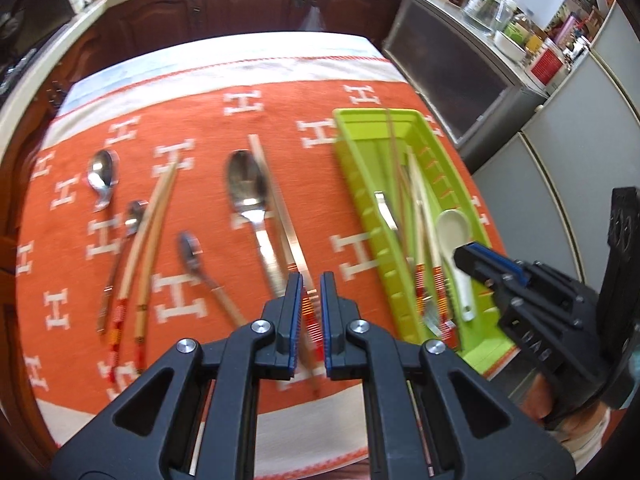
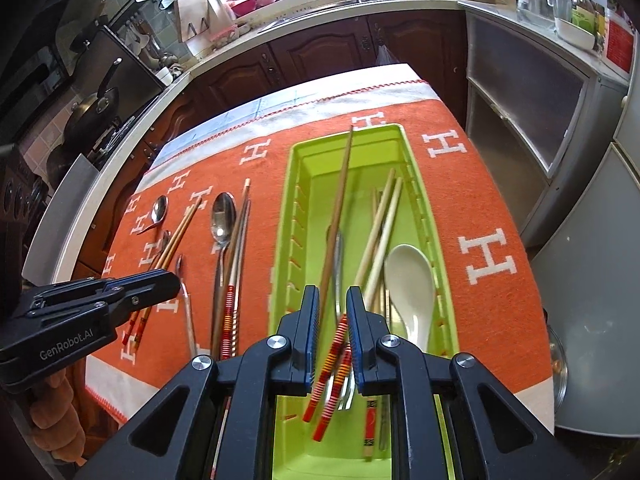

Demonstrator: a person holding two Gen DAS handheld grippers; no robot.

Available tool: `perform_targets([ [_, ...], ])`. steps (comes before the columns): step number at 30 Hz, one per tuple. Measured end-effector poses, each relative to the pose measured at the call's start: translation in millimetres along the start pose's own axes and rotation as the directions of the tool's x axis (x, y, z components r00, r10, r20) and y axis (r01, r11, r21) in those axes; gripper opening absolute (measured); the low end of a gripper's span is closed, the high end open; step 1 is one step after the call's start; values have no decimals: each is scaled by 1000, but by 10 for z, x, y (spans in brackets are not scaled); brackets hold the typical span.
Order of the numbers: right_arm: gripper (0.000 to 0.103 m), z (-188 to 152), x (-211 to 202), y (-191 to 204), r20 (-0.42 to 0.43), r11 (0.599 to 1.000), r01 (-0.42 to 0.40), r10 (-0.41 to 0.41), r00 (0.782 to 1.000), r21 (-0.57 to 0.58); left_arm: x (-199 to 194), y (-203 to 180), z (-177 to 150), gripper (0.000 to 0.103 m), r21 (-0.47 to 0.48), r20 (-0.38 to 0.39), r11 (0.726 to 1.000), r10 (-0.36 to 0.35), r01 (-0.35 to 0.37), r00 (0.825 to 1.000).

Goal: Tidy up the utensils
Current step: 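Carry the chopstick and white spoon into the green tray and release both, then grasp a metal teaspoon with the left gripper while the right gripper grasps a small spoon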

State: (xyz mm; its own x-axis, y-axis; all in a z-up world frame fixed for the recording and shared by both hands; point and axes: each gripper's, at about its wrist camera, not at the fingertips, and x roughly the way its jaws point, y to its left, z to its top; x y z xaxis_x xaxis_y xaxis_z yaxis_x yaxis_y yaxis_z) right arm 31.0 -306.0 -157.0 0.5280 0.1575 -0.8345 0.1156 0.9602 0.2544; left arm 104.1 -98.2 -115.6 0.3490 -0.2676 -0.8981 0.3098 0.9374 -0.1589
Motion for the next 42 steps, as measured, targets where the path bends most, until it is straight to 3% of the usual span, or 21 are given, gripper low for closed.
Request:
perform_targets([
  [11, 18, 30, -35, 569, -14, 995, -63, 62, 998, -81, -441, 867, -263, 9, -79, 74, 990, 126, -120, 989],
  [18, 18, 87, 143, 952, -50, 987, -97, 91, 995, -125, -451, 1318, -357, 9, -118, 73, 983, 151, -142, 986],
  [30, 20, 183, 807, 1568, -146, 966, -177, 151, 978, -190, 98, 1848, -324, 9, -139, -13, 983, 121, -122, 993],
  [39, 25, 205, 1428, 1846, -215, 959, -177, 129, 968, -221, 393, 2138, -134, 10, -158, -44, 985, 58, -64, 997],
  [42, 25, 190, 1554, 1895, -227, 956, -172, 118, 967, -237, 443, 2153, -83, 23, -153, -49, 988, 20, -27, 999],
])
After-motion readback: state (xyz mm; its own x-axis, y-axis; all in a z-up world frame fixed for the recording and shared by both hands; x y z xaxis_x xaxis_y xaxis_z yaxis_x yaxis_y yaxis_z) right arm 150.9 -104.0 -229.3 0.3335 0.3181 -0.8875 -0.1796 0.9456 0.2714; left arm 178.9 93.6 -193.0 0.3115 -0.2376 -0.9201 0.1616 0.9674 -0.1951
